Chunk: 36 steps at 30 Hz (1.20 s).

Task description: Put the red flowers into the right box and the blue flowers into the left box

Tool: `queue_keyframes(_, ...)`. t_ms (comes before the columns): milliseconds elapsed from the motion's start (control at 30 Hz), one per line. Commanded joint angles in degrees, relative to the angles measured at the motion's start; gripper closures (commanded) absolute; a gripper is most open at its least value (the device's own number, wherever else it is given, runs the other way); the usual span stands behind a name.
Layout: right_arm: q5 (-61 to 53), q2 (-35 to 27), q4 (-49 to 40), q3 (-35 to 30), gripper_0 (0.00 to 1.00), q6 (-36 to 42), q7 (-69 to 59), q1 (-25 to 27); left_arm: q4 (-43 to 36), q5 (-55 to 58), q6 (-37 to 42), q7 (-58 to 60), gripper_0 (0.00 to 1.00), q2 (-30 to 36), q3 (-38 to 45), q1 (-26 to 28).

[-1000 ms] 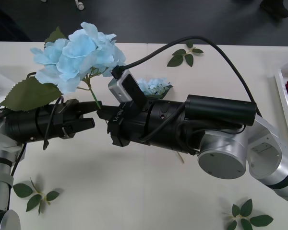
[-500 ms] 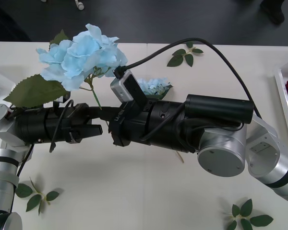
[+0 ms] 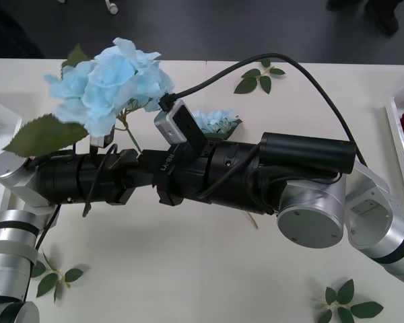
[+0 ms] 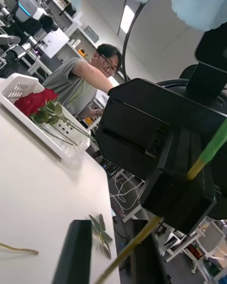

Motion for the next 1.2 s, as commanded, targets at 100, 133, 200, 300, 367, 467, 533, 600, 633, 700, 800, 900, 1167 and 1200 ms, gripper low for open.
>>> queue_keyframes(100, -0.2, 2.0, -1.2, -0.8, 1.0, -0.3, 1.5, -0.9, -0.9, 1.1, -0.2, -2.2, 1.0, -0.1, -0.8, 0.4)
queue_keyframes(133, -0.2, 2.0, -1.2, -0.8, 1.0, -0.3, 1.5, -0.9, -0.9, 1.1, -0.3, -2.2, 1.0, -0.1, -0.8, 0.4)
queue_keyframes(200, -0.2, 2.0, -1.2, -0.8, 1.0, -0.3, 1.5, -0.9, -0.9, 1.2, -0.2, -2.2, 1.0, -0.1, -0.9, 0.4)
queue_keyframes(300, -0.2, 2.0, -1.2, -0.8, 1.0, -0.3, 1.5, -0.9, -0.9, 1.3, -0.2, -2.2, 1.0, 0.0, -0.8, 0.4)
queue_keyframes(367, -0.2, 2.0, -1.2, -0.8, 1.0, -0.3, 1.5, -0.9, -0.9, 1.4, -0.2, -2.2, 1.0, 0.0, -0.8, 0.4)
queue_keyframes(467, -0.2, 2.0, -1.2, -0.8, 1.0, -0.3, 1.5, -0.9, -0.9, 1.4, -0.3, -2.2, 1.0, 0.0, -0.8, 0.5)
queue_keyframes(533, -0.2, 2.0, -1.2, -0.8, 0.51, -0.3, 1.5, -0.9, -0.9, 1.5, -0.2, -2.2, 1.0, 0.0, -0.8, 0.5)
queue_keyframes(600, -0.2, 2.0, -1.2, -0.8, 0.15, -0.3, 1.5, -0.9, -0.9, 1.5, -0.2, -2.2, 1.0, 0.0, -0.8, 0.5)
queue_keyframes(633, -0.2, 2.0, -1.2, -0.8, 0.05, -0.3, 1.5, -0.9, -0.9, 1.6, -0.2, -2.2, 1.0, 0.0, -0.8, 0.5)
queue_keyframes(700, -0.2, 2.0, -1.2, -0.8, 0.0, -0.3, 1.5, -0.9, -0.9, 1.7, -0.2, -2.2, 1.0, 0.0, -0.7, 0.5)
queue_keyframes(800, -0.2, 2.0, -1.2, -0.8, 0.0, -0.3, 1.5, -0.9, -0.9, 1.8, -0.2, -2.2, 1.0, 0.2, -0.6, 0.5)
queue_keyframes(900, -0.2, 2.0, -1.2, -0.8, 0.0, -0.3, 1.5, -0.9, -0.9, 2.2, -0.1, -2.2, 1.0, 0.7, -0.2, 0.5)
queue_keyframes(1167, -0.2, 2.0, -1.2, -0.8, 0.0, -0.3, 1.5, -0.9, -0.9, 6.5, -0.1, -2.2, 1.0, 5.1, 0.0, 0.5)
queue_keyframes(1200, -0.2, 2.0, -1.2, -0.8, 0.0, -0.3, 1.5, -0.9, -0.9, 7.3, -0.4, -2.2, 1.0, 6.7, 0.0, 0.6)
